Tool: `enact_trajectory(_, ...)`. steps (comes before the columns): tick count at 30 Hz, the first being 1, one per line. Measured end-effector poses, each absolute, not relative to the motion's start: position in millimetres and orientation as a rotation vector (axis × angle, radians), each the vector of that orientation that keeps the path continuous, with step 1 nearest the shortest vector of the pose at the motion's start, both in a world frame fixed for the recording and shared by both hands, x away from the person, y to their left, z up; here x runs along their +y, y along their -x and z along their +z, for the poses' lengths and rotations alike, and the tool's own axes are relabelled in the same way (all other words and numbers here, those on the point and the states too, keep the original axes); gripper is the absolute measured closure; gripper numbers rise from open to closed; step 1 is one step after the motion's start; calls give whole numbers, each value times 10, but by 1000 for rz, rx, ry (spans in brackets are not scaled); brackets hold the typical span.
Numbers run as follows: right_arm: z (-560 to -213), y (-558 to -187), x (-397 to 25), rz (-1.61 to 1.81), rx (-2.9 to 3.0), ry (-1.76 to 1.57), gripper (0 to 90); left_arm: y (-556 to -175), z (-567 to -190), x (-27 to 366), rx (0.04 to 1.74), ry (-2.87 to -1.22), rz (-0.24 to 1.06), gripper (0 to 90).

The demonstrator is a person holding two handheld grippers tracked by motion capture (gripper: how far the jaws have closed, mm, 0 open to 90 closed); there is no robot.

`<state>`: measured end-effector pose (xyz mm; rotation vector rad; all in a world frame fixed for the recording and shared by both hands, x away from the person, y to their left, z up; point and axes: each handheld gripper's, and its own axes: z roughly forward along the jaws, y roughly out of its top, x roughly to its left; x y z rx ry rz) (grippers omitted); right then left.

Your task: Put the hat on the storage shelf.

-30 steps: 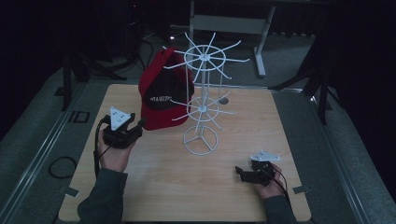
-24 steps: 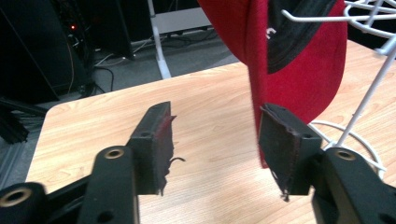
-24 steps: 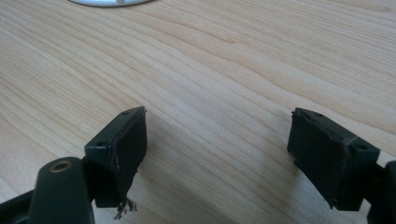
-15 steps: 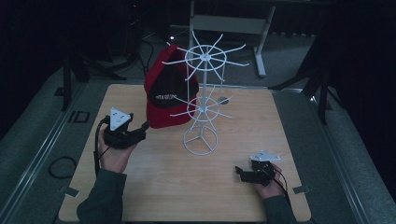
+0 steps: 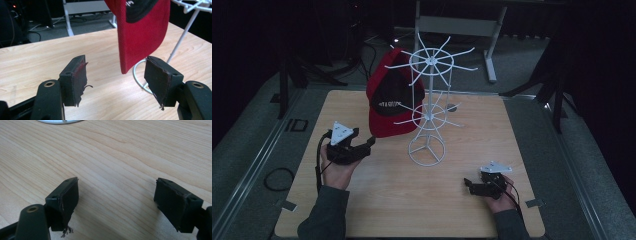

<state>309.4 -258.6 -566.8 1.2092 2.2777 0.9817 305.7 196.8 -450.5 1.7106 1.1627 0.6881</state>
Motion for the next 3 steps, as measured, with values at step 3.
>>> enact_trajectory(3,-5669,-3095,-2586,982,2277,-1209,197,-3058,-4538,1960,1146,-1723,677,347)
